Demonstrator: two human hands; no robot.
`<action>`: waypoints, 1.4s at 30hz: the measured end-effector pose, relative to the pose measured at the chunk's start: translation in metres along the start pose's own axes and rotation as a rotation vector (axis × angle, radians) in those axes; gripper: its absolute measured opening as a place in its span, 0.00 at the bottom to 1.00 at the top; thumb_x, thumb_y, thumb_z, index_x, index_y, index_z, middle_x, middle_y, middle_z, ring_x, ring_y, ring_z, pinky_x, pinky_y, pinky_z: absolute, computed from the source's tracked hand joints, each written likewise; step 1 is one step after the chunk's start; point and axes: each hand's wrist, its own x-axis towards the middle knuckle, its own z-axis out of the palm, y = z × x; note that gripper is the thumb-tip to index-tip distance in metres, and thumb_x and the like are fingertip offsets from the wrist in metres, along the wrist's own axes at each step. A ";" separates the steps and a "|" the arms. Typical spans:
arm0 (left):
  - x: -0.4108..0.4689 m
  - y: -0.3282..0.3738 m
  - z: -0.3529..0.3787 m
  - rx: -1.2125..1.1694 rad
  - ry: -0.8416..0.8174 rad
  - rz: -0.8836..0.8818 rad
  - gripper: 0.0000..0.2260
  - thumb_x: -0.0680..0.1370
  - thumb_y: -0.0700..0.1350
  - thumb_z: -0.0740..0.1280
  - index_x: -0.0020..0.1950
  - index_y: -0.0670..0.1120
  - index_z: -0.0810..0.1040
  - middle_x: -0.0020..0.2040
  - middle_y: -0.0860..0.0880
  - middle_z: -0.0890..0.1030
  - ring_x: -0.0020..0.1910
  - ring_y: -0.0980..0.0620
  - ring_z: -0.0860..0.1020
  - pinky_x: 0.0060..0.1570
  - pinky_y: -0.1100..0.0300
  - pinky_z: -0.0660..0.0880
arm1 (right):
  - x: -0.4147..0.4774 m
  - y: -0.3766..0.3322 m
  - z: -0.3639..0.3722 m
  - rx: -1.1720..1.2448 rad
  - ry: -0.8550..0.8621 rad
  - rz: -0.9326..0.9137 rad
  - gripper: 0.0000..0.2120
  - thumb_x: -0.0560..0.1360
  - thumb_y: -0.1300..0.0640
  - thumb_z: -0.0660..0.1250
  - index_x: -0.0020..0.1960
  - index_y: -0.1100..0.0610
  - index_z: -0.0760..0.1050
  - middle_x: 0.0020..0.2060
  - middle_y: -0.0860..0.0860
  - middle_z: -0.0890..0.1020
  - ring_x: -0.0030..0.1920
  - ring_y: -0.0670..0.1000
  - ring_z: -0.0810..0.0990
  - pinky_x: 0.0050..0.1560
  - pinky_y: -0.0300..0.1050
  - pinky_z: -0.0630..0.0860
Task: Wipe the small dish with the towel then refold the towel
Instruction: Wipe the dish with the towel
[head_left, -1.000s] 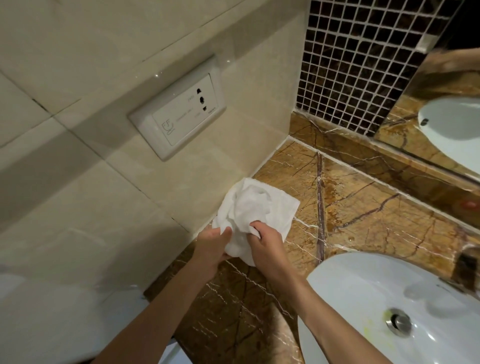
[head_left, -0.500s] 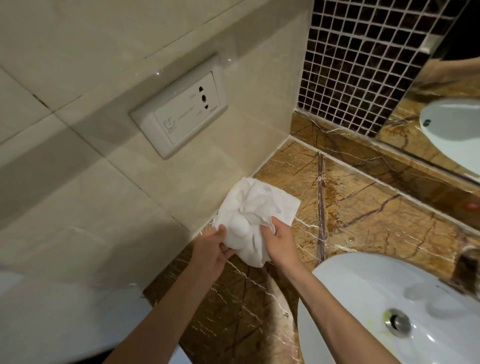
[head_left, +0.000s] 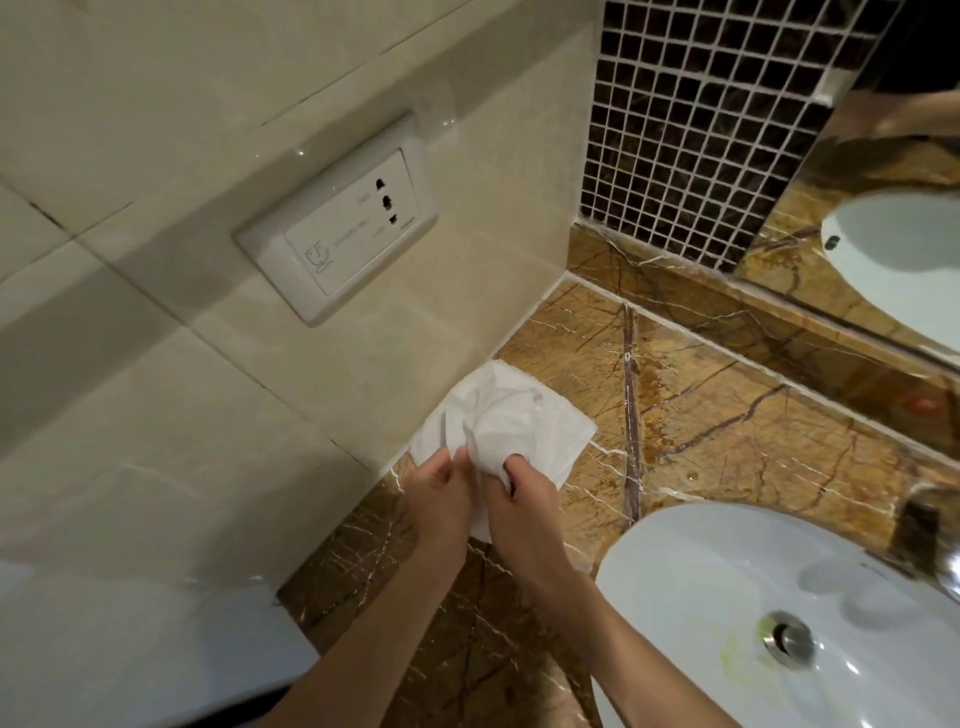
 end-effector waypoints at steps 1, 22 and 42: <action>0.000 -0.003 0.000 0.070 0.001 0.095 0.13 0.78 0.41 0.65 0.37 0.34 0.77 0.34 0.34 0.79 0.33 0.49 0.74 0.38 0.44 0.78 | 0.002 -0.002 -0.001 0.015 0.008 0.010 0.17 0.77 0.58 0.62 0.31 0.49 0.65 0.27 0.40 0.74 0.28 0.38 0.69 0.28 0.31 0.67; 0.013 -0.002 -0.015 0.296 -0.205 0.449 0.08 0.79 0.46 0.60 0.55 0.52 0.76 0.40 0.56 0.81 0.40 0.61 0.79 0.36 0.69 0.78 | 0.036 0.000 -0.015 0.122 -0.159 0.186 0.10 0.75 0.60 0.61 0.37 0.52 0.63 0.32 0.49 0.66 0.31 0.46 0.65 0.31 0.43 0.63; 0.028 0.005 -0.053 -0.426 -0.323 -0.266 0.09 0.79 0.38 0.62 0.55 0.39 0.79 0.52 0.42 0.83 0.51 0.44 0.82 0.44 0.53 0.82 | 0.045 -0.001 0.009 0.112 -0.157 0.270 0.10 0.78 0.57 0.59 0.56 0.58 0.75 0.54 0.52 0.79 0.51 0.52 0.78 0.48 0.43 0.76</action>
